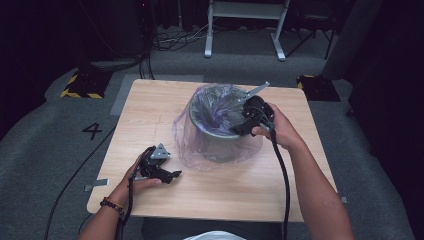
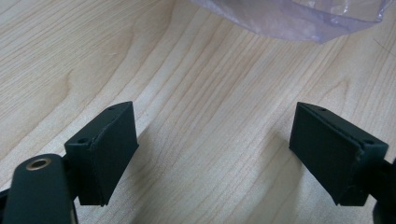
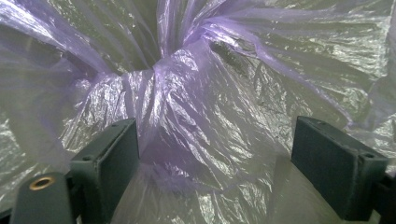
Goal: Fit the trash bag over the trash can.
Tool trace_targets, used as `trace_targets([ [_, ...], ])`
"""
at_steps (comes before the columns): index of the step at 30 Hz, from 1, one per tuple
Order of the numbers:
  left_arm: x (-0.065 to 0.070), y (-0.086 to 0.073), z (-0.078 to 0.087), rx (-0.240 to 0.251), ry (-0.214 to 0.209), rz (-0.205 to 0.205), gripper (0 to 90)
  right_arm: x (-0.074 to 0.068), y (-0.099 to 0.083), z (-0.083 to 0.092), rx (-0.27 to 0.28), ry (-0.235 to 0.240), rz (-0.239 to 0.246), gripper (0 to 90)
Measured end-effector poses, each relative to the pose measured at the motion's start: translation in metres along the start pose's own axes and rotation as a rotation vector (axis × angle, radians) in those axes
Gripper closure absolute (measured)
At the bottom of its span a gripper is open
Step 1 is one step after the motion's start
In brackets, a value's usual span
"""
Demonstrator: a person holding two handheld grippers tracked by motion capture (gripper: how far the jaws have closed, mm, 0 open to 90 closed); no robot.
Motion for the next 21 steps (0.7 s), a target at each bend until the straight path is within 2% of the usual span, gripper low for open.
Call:
trace_targets([
  [5, 0.0, 0.0, 0.0, 0.0, 0.0, 0.0, 14.9, 0.0, 0.0, 0.0, -0.015, -0.001, -0.003, 15.8],
  [11, 0.0, 0.0, 0.0, 0.0, 0.0, 0.0, 14.9, 0.0, 0.001, 0.0, 0.002, -0.006, 0.012, 16.2],
  [14, 0.0, 0.0, 0.0, 0.0, 0.0, 0.0, 14.9, 0.0, 0.005, 0.003, 0.04, -0.019, 0.029, 18.4],
  [17, 0.0, 0.0, 0.0, 0.0, -0.001, -0.001, 14.9, -0.001, 0.007, 0.004, 0.059, -0.013, 0.028, 18.7],
  [21, 0.0, 0.0, 0.0, -0.001, -0.001, 0.001, 14.9, 0.0, 0.01, 0.006, 0.117, -0.02, 0.029, 19.0],
])
Point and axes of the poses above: each handheld gripper's, and its own axes: z roughly backward along the jaws, y roughly out of its top, x roughly to its right, the point moved 8 cm from there along -z, roughly forward along the jaws, and after that the axes turned 4 degrees about z, right-handed, at the moved point
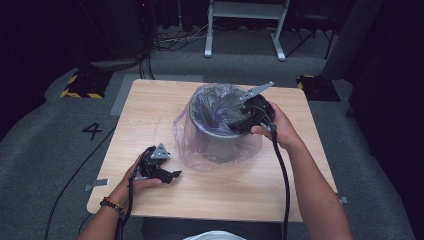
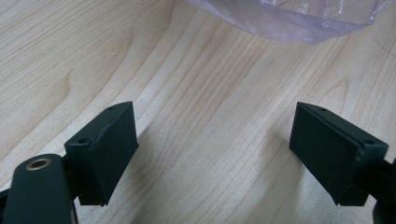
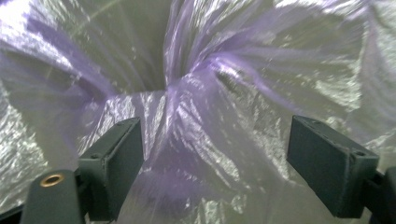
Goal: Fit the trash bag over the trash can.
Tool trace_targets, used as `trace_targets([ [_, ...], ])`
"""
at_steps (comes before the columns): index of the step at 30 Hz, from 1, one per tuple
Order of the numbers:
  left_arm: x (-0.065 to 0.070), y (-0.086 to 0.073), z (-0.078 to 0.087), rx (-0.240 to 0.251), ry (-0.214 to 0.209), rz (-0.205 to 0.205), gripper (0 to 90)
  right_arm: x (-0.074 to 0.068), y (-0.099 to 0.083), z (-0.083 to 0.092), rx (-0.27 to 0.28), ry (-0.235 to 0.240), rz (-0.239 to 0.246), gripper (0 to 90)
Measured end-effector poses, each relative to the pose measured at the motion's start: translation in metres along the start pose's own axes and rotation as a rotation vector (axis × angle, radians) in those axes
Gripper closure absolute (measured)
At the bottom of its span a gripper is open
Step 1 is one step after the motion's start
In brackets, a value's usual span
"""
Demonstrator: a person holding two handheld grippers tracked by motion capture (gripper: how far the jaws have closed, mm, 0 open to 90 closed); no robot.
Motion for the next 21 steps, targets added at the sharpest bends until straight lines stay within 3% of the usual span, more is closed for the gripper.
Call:
trace_targets([
  [8, -0.0002, 0.0002, 0.0, 0.001, 0.0, -0.002, 14.9, 0.0012, 0.0061, 0.0028, 0.099, -0.018, 0.014, 19.7],
  [13, -0.0002, 0.0002, -0.0001, 0.001, 0.0, -0.002, 14.9, 0.0059, 0.0083, 0.0033, 0.098, -0.053, -0.007, 18.6],
  [21, -0.0002, 0.0001, 0.0, 0.001, 0.001, -0.001, 14.9, 0.0058, 0.0096, 0.0027, 0.084, -0.061, -0.011, 18.3],
])
Point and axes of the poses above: each handheld gripper's, and its own axes: z roughly backward along the jaws, y roughly out of its top, x roughly to its right, the point moved 8 cm from there along -z, roughly forward along the jaws, and after that the axes turned 4 degrees about z, right-handed, at the moved point
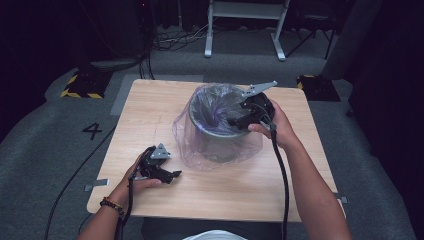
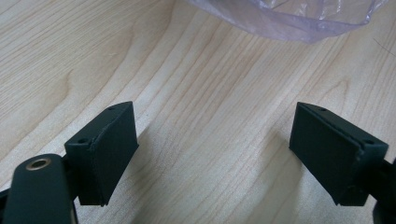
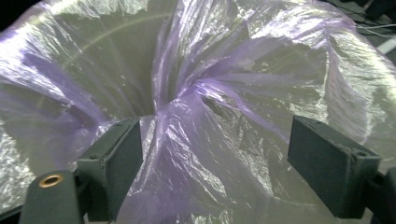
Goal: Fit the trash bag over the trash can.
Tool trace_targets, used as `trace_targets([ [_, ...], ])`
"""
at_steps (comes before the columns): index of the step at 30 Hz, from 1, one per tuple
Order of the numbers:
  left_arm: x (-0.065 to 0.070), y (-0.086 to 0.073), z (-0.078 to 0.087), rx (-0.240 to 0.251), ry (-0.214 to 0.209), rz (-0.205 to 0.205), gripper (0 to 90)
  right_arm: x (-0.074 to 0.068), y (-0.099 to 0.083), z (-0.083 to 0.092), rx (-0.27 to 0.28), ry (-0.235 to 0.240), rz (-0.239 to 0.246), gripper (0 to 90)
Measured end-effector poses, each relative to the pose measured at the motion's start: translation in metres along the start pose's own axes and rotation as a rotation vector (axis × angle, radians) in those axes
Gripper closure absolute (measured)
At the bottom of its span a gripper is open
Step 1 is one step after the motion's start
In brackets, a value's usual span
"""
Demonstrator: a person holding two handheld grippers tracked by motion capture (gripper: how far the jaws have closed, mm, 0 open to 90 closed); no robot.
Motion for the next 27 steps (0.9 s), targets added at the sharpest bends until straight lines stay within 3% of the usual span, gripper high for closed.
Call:
trace_targets([
  [3, 0.0, 0.0, 0.0, 0.001, -0.001, 0.0, 14.9, 0.001, 0.0, 0.0, -0.007, -0.022, 0.006, 18.3],
  [7, 0.0, 0.0, 0.0, 0.0, 0.0, 0.0, 14.9, 0.005, -0.001, 0.001, -0.055, -0.08, -0.007, 18.3],
  [12, 0.0, 0.0, 0.0, 0.001, -0.001, -0.001, 14.9, 0.005, -0.004, 0.001, -0.092, -0.08, -0.017, 18.2],
  [15, 0.0, 0.0, 0.0, 0.0, 0.0, 0.0, 14.9, 0.006, -0.004, 0.001, -0.094, -0.09, -0.019, 18.3],
  [27, 0.0, 0.0, 0.0, 0.0, 0.0, 0.0, 14.9, 0.006, 0.0, 0.014, -0.079, -0.164, 0.045, 20.9],
])
Point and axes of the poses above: each handheld gripper's, and its own axes: z roughly backward along the jaws, y roughly out of its top, x roughly to its right, the point moved 8 cm from there along -z, roughly forward along the jaws, and after that the axes turned 4 degrees about z, right-handed, at the moved point
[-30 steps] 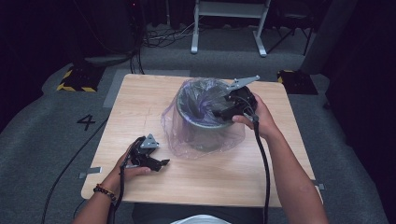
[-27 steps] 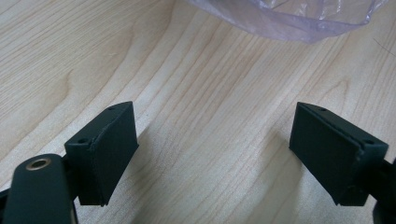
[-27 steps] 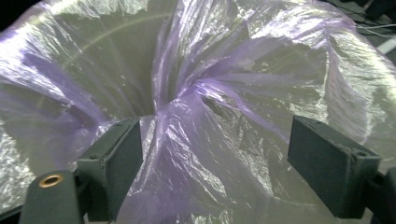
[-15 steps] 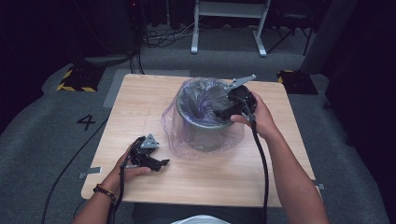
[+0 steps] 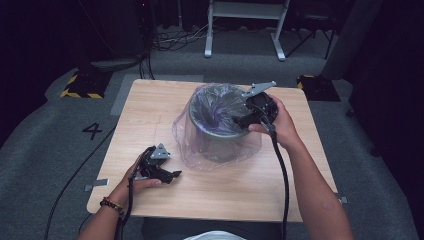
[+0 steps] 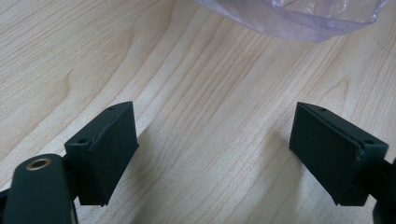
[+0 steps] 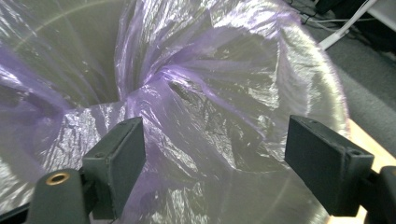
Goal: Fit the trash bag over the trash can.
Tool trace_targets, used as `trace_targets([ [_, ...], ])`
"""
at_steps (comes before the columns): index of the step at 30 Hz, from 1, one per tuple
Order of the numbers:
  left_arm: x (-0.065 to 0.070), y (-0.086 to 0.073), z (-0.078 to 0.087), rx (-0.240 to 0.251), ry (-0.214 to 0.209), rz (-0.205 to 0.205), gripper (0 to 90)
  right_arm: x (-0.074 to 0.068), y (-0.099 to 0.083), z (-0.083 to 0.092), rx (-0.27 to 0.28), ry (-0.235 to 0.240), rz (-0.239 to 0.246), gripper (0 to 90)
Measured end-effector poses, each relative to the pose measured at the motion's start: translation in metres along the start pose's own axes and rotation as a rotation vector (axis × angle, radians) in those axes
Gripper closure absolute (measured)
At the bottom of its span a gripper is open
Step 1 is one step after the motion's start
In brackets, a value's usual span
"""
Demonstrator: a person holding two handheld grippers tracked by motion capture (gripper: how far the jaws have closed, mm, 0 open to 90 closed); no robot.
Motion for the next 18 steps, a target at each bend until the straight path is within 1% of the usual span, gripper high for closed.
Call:
trace_targets([
  [1, 0.0, 0.0, 0.0, 0.0, 0.0, 0.0, 14.9, -0.001, 0.001, 0.003, 0.0, -0.011, 0.016, 20.9],
  [2, 0.0, 0.0, 0.0, 0.0, 0.0, 0.0, 14.9, -0.001, 0.001, 0.003, 0.0, -0.011, 0.016, 20.9],
  [3, 0.0, 0.0, 0.0, 0.0, 0.0, 0.0, 14.9, -0.002, 0.001, 0.006, 0.003, -0.014, 0.03, 20.9],
  [6, 0.0, 0.0, 0.0, 0.0, 0.0, 0.0, 14.8, -0.003, 0.002, 0.008, 0.017, -0.012, 0.034, 20.8],
  [9, 0.0, 0.0, 0.0, 0.0, 0.0, 0.0, 14.9, -0.004, 0.005, 0.014, 0.047, -0.004, 0.032, 21.0],
  [11, 0.0, 0.0, 0.0, 0.0, 0.0, 0.0, 14.9, -0.005, 0.005, 0.017, 0.062, 0.014, 0.032, 21.1],
  [13, 0.0, 0.0, 0.0, 0.0, -0.001, 0.0, 14.9, -0.005, 0.005, 0.019, 0.066, 0.014, 0.035, 21.0],
  [16, 0.0, 0.0, 0.0, 0.0, 0.0, 0.0, 14.9, -0.008, 0.005, 0.025, 0.099, 0.037, 0.034, 21.0],
  [18, 0.0, 0.0, 0.0, 0.0, 0.0, 0.0, 14.9, -0.009, 0.004, 0.027, 0.105, 0.042, 0.04, 20.3],
])
Point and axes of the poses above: each handheld gripper's, and its own axes: z roughly backward along the jaws, y roughly out of its top, x roughly to its right, the point moved 8 cm from there along -z, roughly forward along the jaws, and after that the axes turned 4 degrees about z, right-handed, at the moved point
